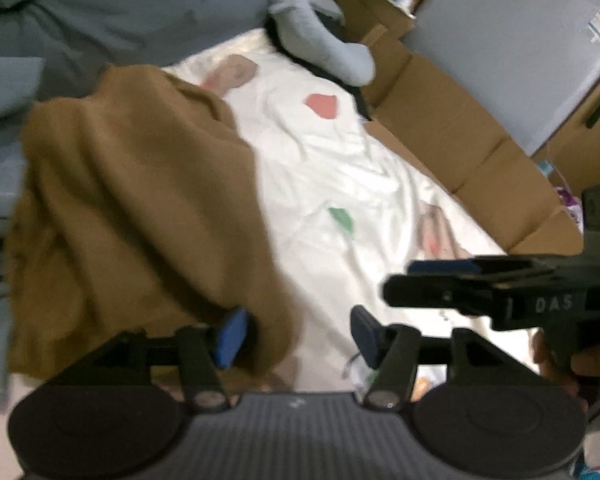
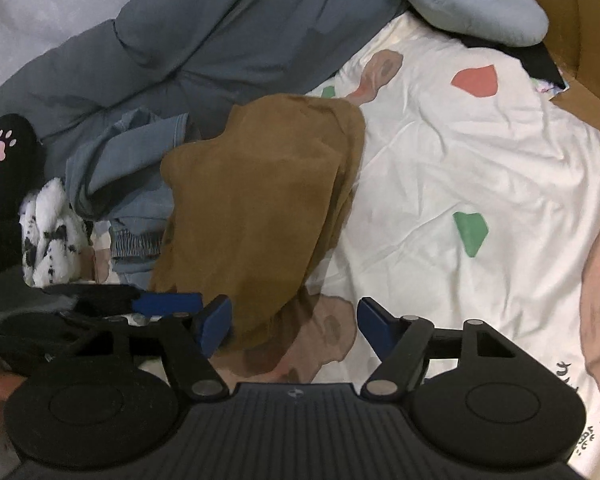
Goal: Fold clothes
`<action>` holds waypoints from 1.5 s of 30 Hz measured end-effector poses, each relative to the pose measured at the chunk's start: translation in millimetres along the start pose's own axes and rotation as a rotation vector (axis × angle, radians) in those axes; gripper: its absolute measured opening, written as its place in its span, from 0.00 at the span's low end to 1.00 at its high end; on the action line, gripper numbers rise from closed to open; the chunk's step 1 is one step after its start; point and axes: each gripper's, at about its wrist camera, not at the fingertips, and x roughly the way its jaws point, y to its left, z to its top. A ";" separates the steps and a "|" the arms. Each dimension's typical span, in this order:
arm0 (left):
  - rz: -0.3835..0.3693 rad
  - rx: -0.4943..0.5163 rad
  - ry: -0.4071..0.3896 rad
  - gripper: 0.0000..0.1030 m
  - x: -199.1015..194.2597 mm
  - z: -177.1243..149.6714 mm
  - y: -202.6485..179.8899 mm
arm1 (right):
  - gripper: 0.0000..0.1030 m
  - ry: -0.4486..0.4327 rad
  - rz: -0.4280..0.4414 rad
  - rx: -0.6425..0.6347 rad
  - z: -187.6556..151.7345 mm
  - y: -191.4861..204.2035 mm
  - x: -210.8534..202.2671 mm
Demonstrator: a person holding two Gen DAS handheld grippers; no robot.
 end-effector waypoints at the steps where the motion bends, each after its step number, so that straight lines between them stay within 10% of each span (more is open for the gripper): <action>1: 0.021 -0.006 -0.006 0.61 -5.0 1.4 7.1 | 0.71 0.005 0.003 0.000 -1.4 0.8 1.3; 17: 0.322 -0.073 -0.006 0.70 -8.3 -9.1 127.1 | 0.71 0.041 0.009 0.007 -21.4 14.6 15.3; 21: 0.299 -0.051 0.022 0.58 4.6 -20.9 135.3 | 0.71 0.037 0.010 0.029 -27.2 17.3 15.0; 25: 0.295 -0.066 0.028 0.10 5.6 -28.7 138.5 | 0.71 0.034 0.011 0.051 -33.1 20.0 14.8; 45: -0.008 -0.050 -0.001 0.05 -19.7 -49.3 49.2 | 0.71 0.077 0.162 0.188 -39.4 40.5 25.3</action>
